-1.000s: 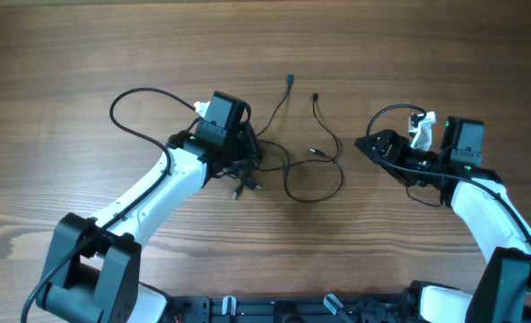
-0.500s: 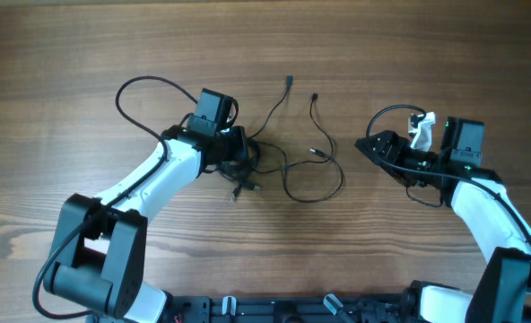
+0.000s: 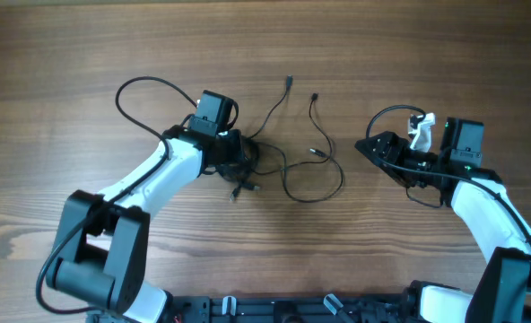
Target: Untangle cables
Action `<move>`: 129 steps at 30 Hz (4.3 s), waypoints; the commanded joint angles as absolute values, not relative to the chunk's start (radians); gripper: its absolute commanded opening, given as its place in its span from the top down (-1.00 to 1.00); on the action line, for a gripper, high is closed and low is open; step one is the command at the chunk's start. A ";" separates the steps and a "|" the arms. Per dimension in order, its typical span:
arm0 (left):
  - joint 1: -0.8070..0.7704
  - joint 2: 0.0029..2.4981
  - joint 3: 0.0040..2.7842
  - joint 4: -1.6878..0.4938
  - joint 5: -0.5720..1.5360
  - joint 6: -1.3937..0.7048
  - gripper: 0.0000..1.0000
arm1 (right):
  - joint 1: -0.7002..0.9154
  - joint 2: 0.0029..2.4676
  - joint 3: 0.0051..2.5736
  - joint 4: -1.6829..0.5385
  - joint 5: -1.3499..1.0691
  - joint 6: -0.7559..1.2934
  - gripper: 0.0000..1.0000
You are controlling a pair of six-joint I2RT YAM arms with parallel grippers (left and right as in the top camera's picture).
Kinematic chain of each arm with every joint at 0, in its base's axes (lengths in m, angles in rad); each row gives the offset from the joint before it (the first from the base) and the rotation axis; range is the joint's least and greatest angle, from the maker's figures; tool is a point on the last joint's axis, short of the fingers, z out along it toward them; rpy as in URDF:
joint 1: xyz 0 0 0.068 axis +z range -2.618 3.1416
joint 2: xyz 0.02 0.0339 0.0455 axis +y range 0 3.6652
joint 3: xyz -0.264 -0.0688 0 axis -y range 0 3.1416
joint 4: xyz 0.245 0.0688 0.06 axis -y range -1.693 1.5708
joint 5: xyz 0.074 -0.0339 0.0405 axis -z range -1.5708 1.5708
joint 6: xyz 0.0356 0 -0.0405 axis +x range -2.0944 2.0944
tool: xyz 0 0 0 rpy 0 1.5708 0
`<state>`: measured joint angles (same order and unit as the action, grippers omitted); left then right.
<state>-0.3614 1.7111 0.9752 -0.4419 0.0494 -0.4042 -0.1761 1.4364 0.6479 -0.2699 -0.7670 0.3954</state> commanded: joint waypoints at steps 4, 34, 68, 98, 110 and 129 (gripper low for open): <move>-0.355 1.777 0.973 -0.443 0.047 -0.400 0.45 | -0.177 1.434 0.649 -0.279 -0.787 0.396 -0.87; -0.357 1.248 1.029 -0.234 0.575 -0.467 0.92 | 0.331 1.435 0.649 0.359 -0.585 0.973 -0.61; -0.358 1.214 1.029 0.011 0.131 -1.107 0.92 | 0.238 1.434 0.649 0.395 -0.902 0.766 -0.76; -0.503 1.168 1.029 -0.012 -0.030 -1.190 0.92 | 0.660 1.582 0.651 0.720 -0.019 1.034 -0.11; -0.429 1.060 1.029 0.036 -0.023 -0.939 0.92 | 0.389 1.559 0.656 0.324 0.001 0.941 0.91; -0.094 1.127 1.029 -0.273 0.271 -0.871 -0.08 | 0.102 1.382 0.656 0.050 -0.331 0.799 -1.00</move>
